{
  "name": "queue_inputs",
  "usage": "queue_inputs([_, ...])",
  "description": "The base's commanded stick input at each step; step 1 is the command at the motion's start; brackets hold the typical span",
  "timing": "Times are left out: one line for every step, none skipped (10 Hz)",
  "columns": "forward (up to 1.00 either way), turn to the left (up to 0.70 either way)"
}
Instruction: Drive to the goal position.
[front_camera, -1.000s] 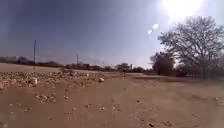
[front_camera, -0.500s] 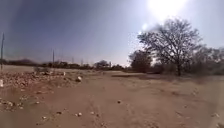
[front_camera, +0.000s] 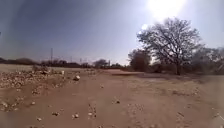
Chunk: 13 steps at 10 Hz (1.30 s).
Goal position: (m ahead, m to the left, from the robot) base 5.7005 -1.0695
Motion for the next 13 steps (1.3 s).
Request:
queue_inputs([0.5, 0.0])
queue_inputs([0.5, 0.0])
queue_inputs([0.5, 0.0])
queue_inputs([0.5, 0.0])
queue_inputs([0.5, 0.0])
queue_inputs([0.5, 0.0])
queue_inputs([0.5, 0.0])
queue_inputs([0.5, 0.0])
queue_inputs([0.5, 0.0])
queue_inputs([0.5, 0.0])
queue_inputs([0.5, 0.0])
queue_inputs([0.5, 0.0])
queue_inputs([0.5, 0.0])
